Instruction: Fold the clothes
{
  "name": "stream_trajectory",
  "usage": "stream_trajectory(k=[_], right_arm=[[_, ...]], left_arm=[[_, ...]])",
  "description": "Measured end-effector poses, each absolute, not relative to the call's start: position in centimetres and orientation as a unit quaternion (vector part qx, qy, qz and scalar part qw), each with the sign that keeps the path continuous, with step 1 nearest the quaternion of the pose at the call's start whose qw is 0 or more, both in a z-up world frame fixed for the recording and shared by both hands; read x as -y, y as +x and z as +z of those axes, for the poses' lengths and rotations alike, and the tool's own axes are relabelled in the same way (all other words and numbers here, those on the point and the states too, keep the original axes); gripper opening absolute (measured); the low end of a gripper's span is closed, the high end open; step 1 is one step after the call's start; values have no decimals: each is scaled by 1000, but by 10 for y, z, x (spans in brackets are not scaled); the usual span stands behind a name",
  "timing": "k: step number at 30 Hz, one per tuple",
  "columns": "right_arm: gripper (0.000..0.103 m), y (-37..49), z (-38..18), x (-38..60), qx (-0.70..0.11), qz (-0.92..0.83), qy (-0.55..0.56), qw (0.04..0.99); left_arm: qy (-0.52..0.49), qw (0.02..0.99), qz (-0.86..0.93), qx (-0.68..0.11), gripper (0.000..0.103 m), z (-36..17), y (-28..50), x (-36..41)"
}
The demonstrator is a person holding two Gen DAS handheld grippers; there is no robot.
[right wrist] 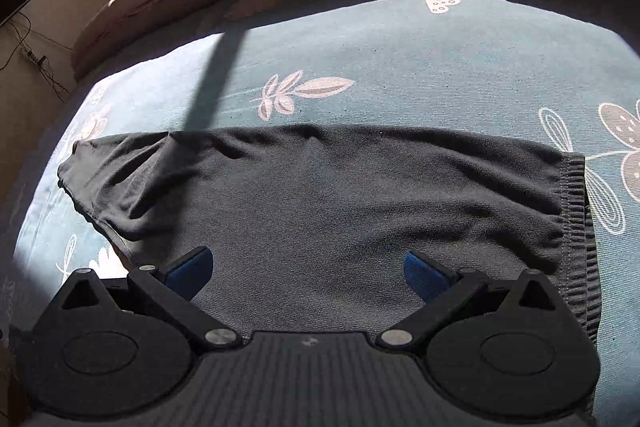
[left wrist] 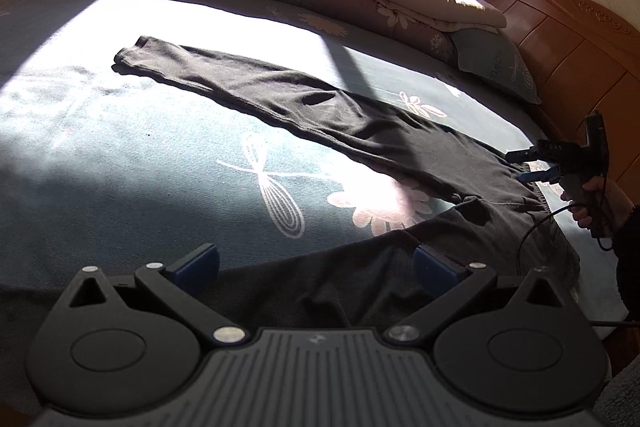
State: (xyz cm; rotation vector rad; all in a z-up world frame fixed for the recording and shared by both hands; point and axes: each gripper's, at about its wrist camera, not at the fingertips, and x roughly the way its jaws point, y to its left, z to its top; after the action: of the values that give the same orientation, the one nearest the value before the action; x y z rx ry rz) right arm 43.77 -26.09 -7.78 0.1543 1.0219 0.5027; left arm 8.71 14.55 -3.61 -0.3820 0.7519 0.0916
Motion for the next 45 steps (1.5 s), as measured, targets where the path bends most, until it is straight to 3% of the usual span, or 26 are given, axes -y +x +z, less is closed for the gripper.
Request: stream_trajectory(k=[10, 15, 24, 31, 37, 45], right_arm=[[103, 498, -118, 308, -458, 188, 157, 854], [103, 509, -106, 311, -445, 162, 128, 871], [103, 377, -54, 296, -430, 270, 17, 861], [103, 280, -102, 278, -457, 241, -19, 856], [103, 254, -131, 273, -445, 189, -14, 875], [103, 246, -137, 270, -413, 167, -13, 895]], left_arm=[[-154, 901, 21, -405, 102, -39, 116, -104], [-139, 901, -15, -410, 102, -36, 130, -78], [-112, 903, -79, -406, 102, -34, 135, -41], [-94, 899, -117, -412, 102, -69, 153, -25], [-123, 879, -116, -445, 102, -106, 160, -29], [-147, 885, -139, -419, 102, -111, 149, -41]])
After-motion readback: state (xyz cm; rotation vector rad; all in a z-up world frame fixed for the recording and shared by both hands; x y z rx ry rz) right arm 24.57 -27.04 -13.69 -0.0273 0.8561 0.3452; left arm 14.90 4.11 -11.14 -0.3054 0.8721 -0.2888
